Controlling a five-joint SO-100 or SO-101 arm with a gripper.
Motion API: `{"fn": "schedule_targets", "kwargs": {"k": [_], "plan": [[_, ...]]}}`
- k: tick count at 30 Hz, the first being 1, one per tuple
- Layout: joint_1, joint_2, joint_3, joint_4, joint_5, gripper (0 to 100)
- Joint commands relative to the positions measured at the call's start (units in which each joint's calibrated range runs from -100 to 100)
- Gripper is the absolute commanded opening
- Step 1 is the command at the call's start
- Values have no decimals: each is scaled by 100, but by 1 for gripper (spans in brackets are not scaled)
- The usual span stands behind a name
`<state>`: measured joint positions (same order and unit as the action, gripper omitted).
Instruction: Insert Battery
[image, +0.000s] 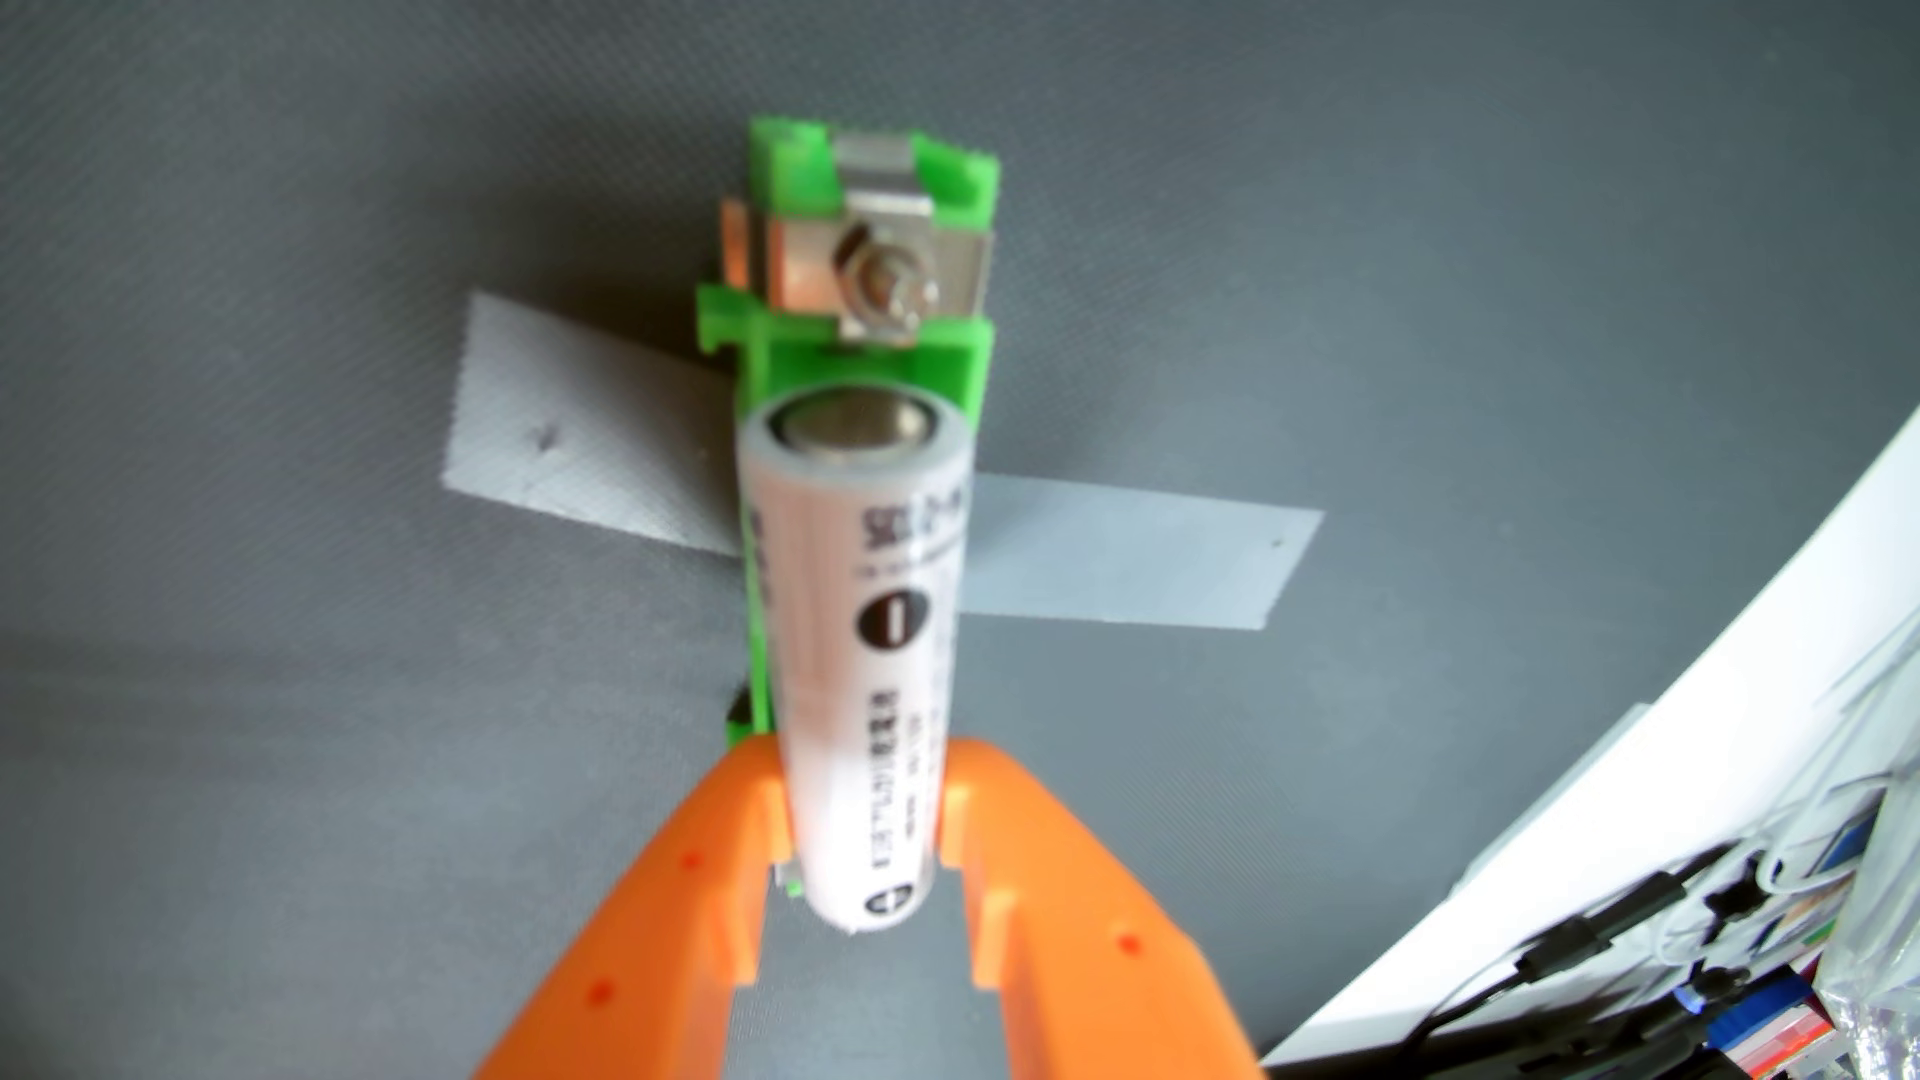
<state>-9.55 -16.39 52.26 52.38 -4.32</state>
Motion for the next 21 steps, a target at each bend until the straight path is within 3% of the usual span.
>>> {"fn": "schedule_targets", "kwargs": {"k": [1,21], "plan": [[34,-116,-215,-48,25,2],[45,167,-350,-48,30,2]]}}
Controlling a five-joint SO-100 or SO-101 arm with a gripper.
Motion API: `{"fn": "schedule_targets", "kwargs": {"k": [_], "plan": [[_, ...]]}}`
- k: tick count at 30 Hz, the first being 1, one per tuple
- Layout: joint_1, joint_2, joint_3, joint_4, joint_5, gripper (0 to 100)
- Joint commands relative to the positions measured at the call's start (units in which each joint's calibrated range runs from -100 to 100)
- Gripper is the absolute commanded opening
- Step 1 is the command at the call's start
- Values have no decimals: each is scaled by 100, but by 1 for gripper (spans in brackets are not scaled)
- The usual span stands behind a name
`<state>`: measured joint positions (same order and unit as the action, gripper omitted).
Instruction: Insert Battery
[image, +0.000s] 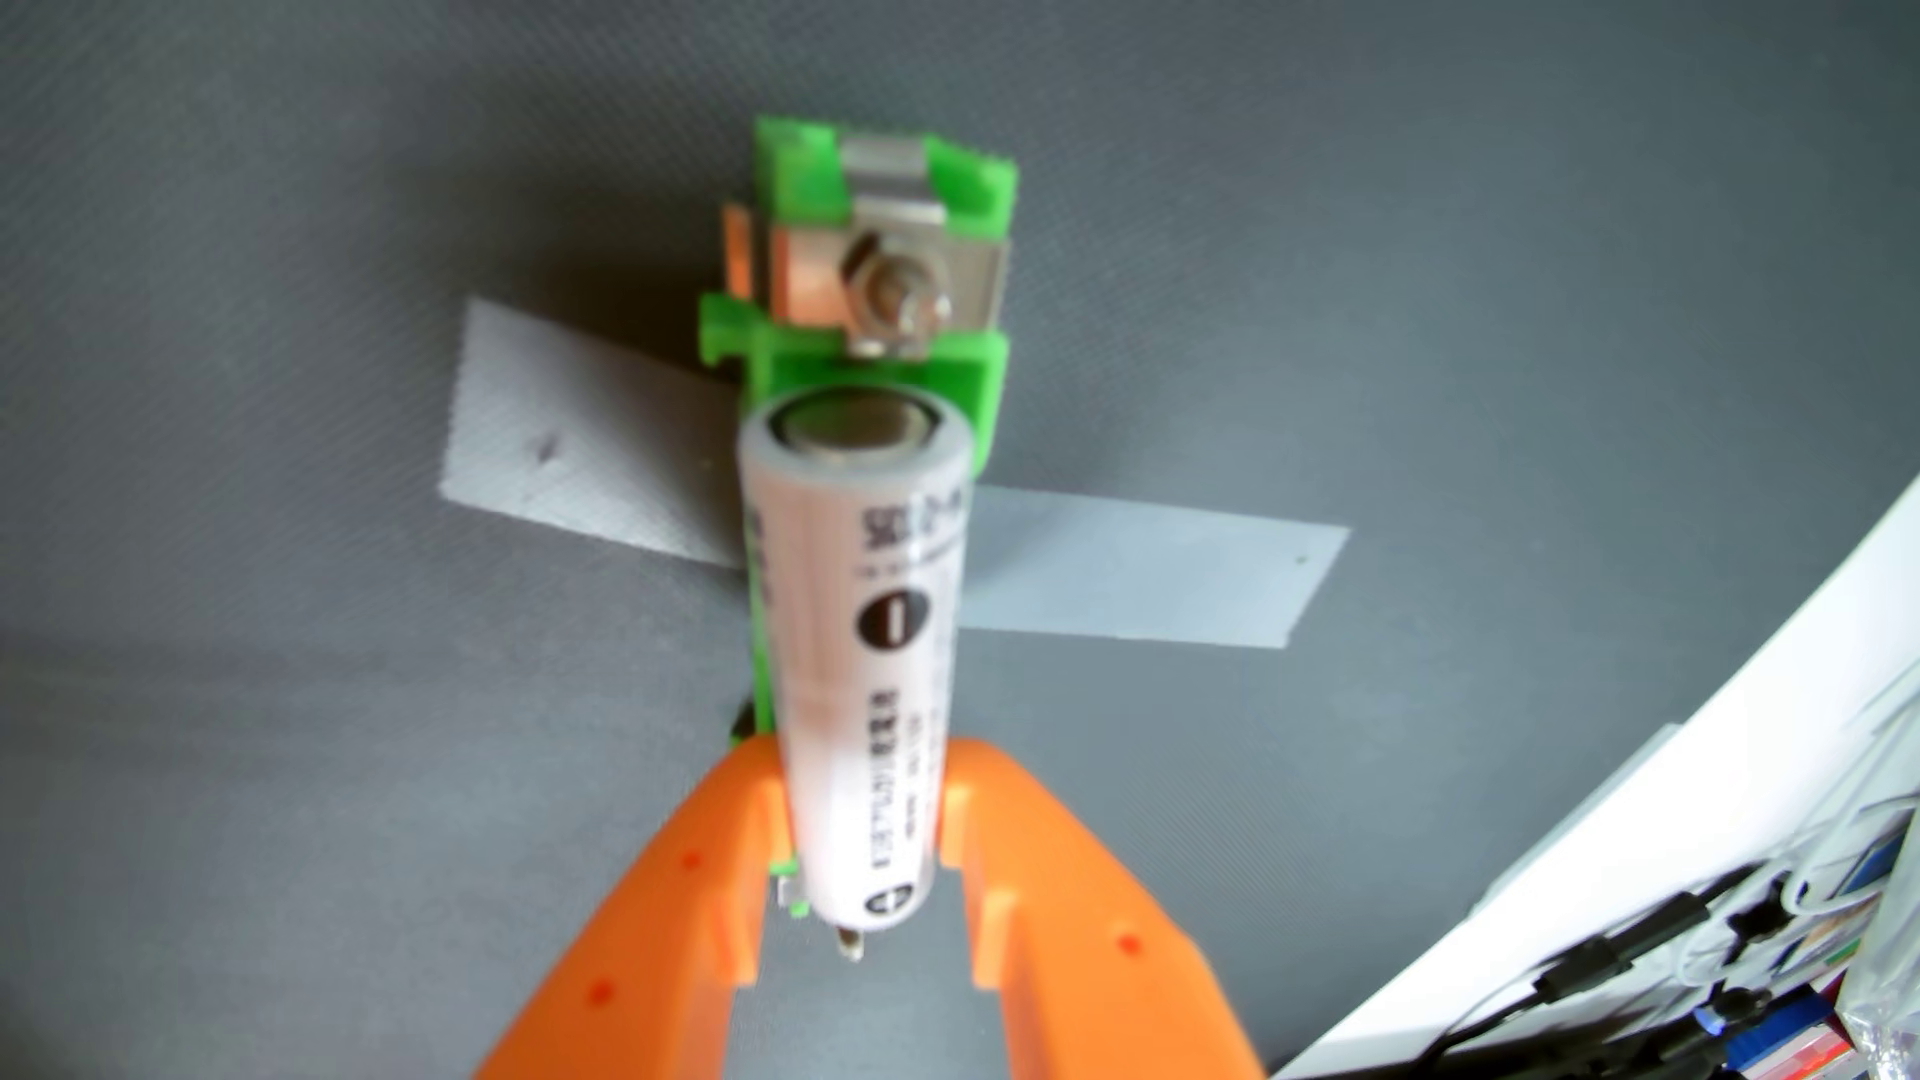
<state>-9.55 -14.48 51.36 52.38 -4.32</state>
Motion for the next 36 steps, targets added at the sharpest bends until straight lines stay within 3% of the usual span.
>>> {"fn": "schedule_targets", "kwargs": {"k": [1,5,11,15,32,36], "plan": [[45,-24,-259,-48,30,2],[45,-24,-250,-48,30,3],[45,-32,-178,-48,25,21],[45,-74,-178,-48,25,26],[-14,-1691,335,274,30,26],[34,-1691,335,231,35,15]]}}
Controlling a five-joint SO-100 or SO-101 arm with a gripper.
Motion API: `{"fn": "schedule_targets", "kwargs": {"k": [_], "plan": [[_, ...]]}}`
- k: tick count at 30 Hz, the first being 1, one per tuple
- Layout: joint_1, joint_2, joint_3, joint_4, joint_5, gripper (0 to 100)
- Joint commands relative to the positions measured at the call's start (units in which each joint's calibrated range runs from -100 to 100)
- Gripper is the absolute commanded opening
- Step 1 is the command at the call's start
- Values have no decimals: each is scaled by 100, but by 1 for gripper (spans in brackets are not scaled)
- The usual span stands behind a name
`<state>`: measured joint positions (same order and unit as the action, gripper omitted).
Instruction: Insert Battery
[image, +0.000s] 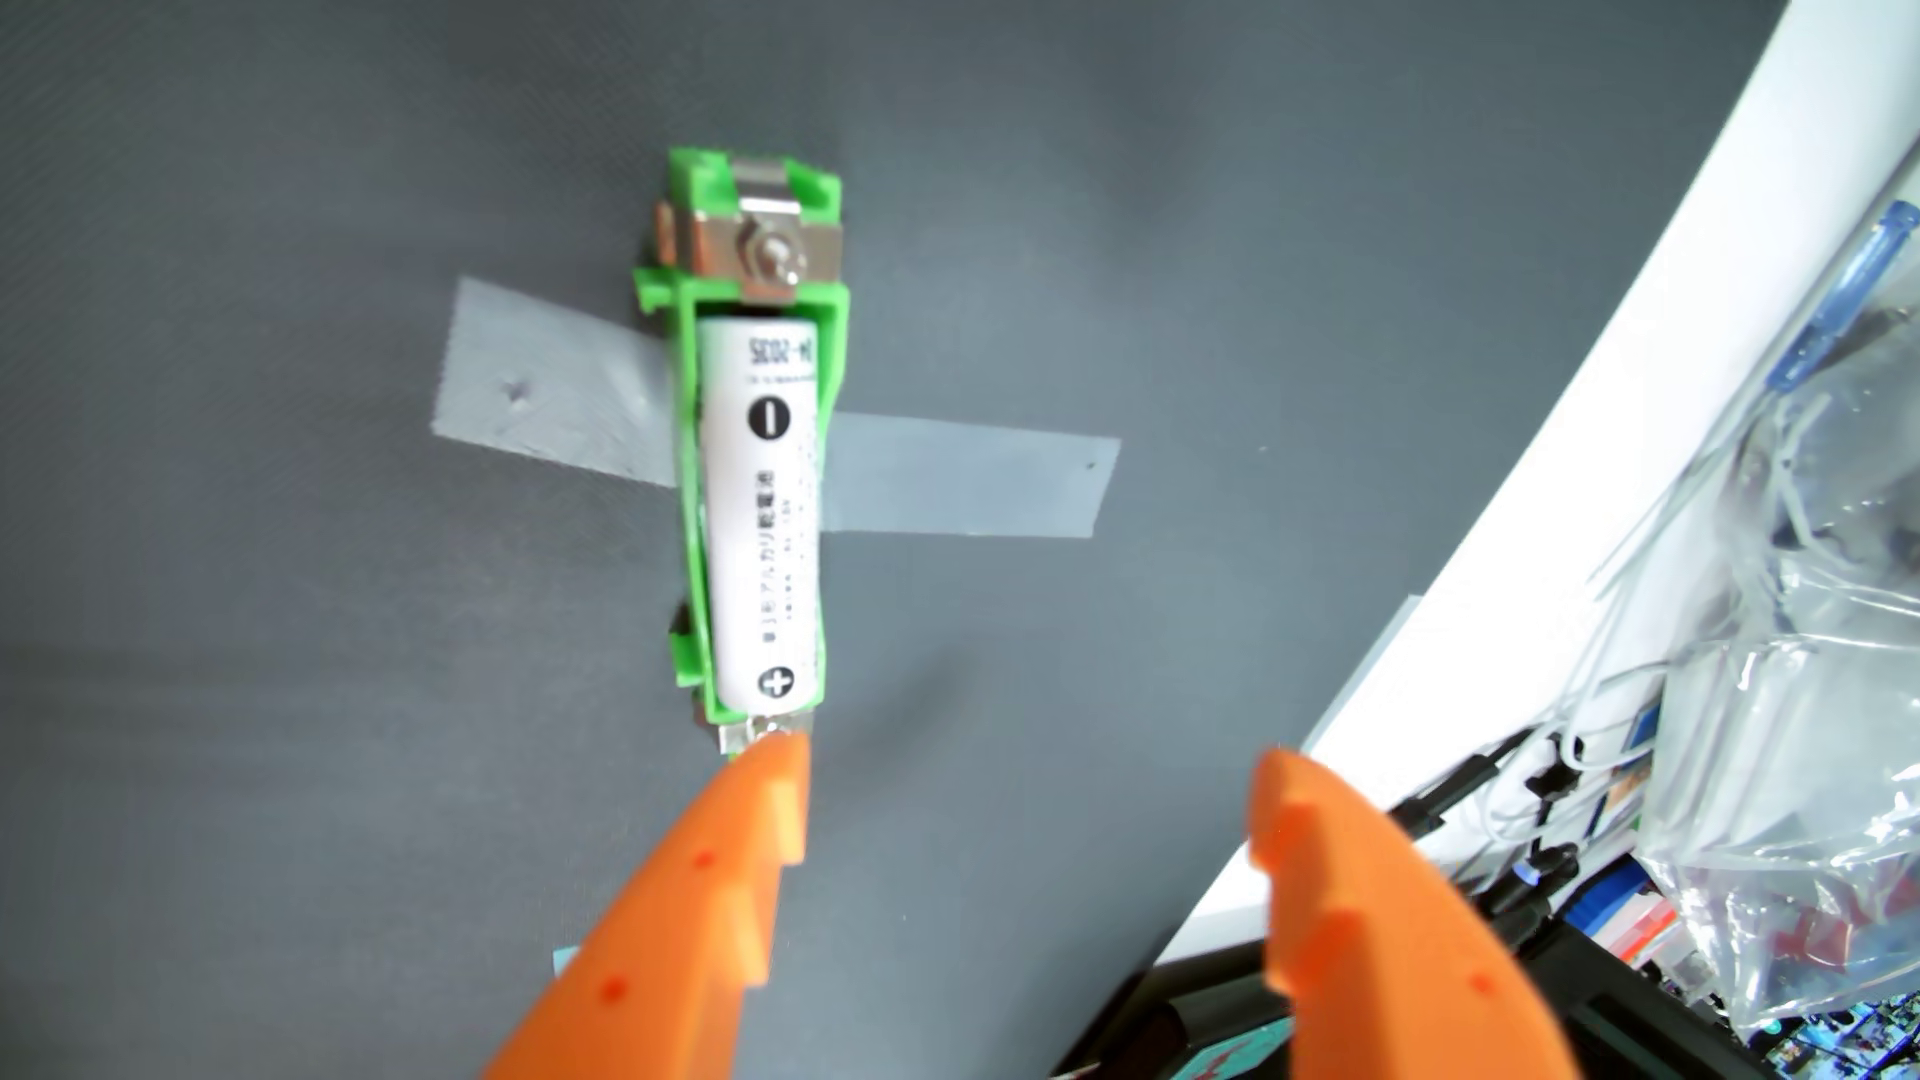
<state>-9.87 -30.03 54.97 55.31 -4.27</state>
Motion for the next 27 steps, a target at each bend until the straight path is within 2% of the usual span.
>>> {"fn": "schedule_targets", "kwargs": {"k": [1,3,27], "plan": [[66,-135,-27,-70,30,10],[66,-135,-63,-78,30,1],[78,790,-261,-392,30,2]]}}
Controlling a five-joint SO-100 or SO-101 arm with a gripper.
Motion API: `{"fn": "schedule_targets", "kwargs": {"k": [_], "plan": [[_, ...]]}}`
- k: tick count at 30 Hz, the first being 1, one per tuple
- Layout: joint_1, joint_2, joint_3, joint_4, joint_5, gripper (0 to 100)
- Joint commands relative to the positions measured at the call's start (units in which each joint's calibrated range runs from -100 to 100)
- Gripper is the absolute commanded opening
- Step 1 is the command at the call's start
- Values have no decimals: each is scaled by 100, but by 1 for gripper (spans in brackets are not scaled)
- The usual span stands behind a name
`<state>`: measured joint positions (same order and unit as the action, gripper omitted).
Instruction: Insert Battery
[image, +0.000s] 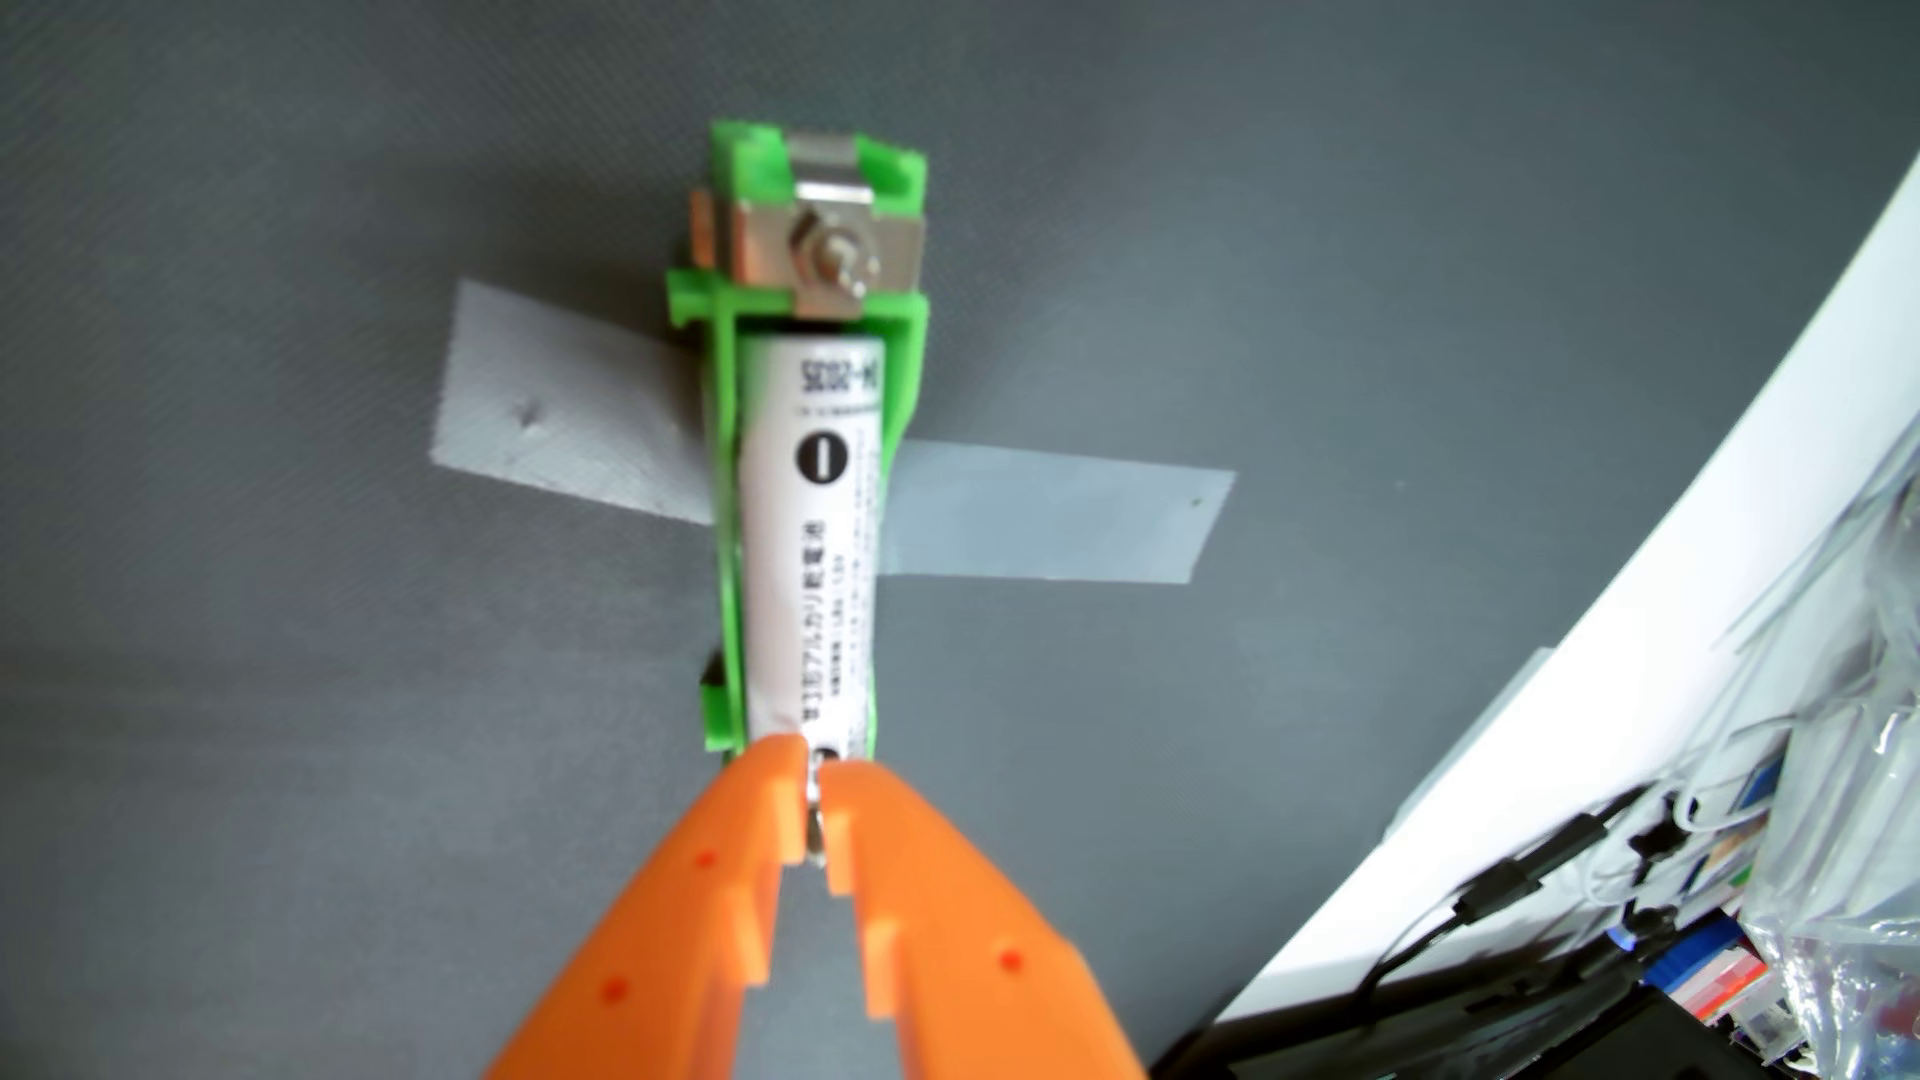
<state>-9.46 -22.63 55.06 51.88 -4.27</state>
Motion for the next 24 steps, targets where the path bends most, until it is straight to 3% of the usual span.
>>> {"fn": "schedule_targets", "kwargs": {"k": [1,24], "plan": [[37,91,-297,-49,30,2],[226,266,-378,-49,30,2]]}}
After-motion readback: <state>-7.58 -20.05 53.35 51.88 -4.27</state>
